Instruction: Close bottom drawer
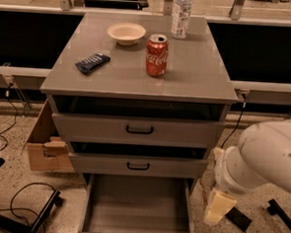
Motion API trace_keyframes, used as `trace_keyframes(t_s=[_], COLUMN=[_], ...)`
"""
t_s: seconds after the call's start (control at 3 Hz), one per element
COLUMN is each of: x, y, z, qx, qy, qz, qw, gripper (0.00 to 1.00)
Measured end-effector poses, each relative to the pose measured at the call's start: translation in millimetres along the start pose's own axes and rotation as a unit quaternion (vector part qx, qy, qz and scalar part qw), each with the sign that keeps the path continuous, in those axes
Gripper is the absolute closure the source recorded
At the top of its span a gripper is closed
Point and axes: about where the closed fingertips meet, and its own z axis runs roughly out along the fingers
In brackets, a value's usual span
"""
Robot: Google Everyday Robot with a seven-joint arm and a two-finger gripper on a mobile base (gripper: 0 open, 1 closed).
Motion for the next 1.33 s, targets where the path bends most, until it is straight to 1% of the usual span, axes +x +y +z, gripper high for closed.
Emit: trace_keyframes(t_s=[0.33, 0.67, 1.0, 1.33], x=[18, 31, 32, 31], y=[7, 12, 12, 18], z=[54, 92, 96, 102], qx=[-0.017, -0.043, -0.045, -0.047], qy=[0.018, 0.039, 0.041, 0.054], qz=[0.012, 0.01, 0.009, 0.015], qw=[0.9996, 0.9983, 0.9981, 0.9973], gripper=[0.0, 0.0, 0.0, 0.0])
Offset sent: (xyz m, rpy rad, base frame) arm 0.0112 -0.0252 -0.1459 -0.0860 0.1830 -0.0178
